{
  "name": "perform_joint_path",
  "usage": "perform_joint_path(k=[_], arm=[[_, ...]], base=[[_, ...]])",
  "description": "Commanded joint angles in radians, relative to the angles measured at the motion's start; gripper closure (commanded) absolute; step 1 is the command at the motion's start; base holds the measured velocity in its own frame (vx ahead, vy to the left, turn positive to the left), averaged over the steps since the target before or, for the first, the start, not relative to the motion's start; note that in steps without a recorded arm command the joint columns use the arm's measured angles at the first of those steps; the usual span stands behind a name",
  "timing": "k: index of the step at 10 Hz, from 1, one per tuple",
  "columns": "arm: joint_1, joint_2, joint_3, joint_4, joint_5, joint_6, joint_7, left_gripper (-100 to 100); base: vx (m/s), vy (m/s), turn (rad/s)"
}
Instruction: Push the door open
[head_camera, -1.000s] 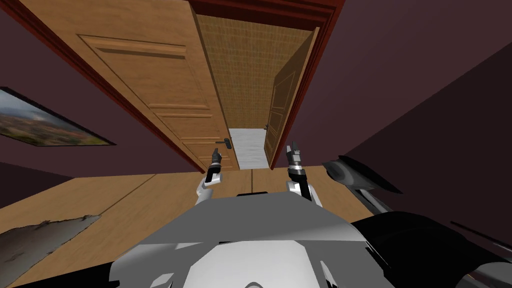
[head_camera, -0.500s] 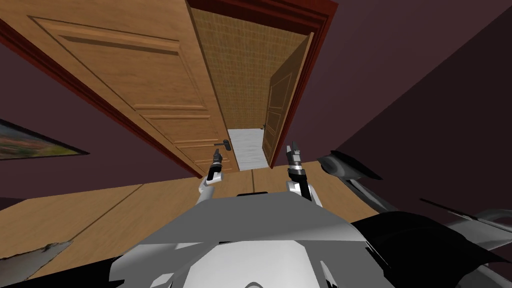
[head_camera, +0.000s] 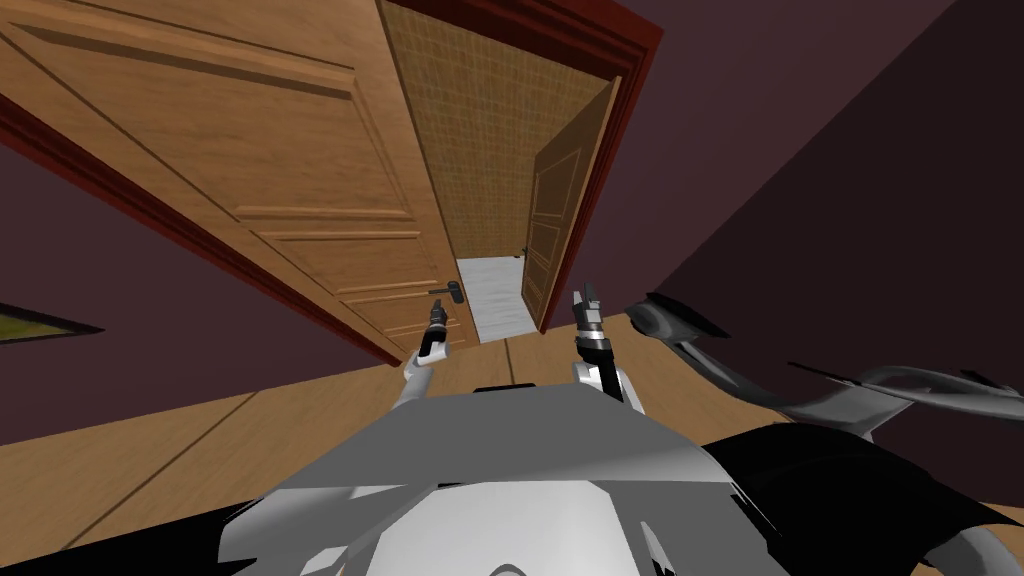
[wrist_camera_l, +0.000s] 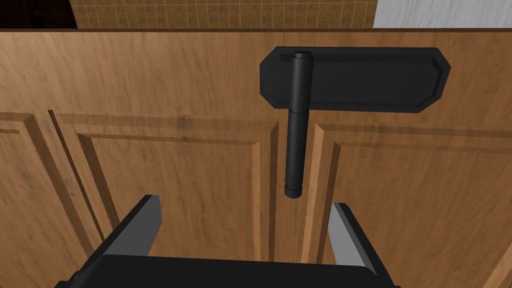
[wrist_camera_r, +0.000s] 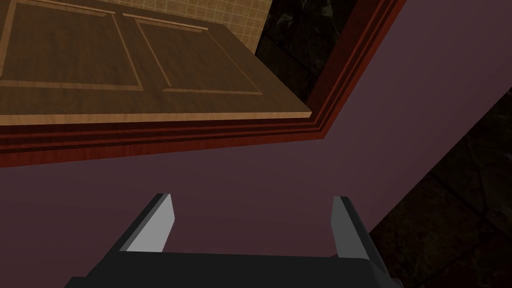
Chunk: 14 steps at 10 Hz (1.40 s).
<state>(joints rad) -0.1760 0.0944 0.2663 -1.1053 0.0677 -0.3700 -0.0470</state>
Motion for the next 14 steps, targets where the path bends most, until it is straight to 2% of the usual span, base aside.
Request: perform_joint_path(k=[1,6,8,14], arm=[[-0.019,-0.005,0.01,0.025,0.003,0.017,-0.004,-100],[-0.074,-0.013,0.032,0.114,0.009,0.03,-0.013,-100],[-0.07,-0.009,0.032,0.111,0.009,0.025,-0.012,-100],[-0.067,-0.006,0.043,0.126,0.012,0.009,-0.011,-100]], base=[[0.008,0.183,-0.204],[-0.006,0.144,-0.126],[0.056,0.041,-0.027],[0.192,0.061,-0.025]])
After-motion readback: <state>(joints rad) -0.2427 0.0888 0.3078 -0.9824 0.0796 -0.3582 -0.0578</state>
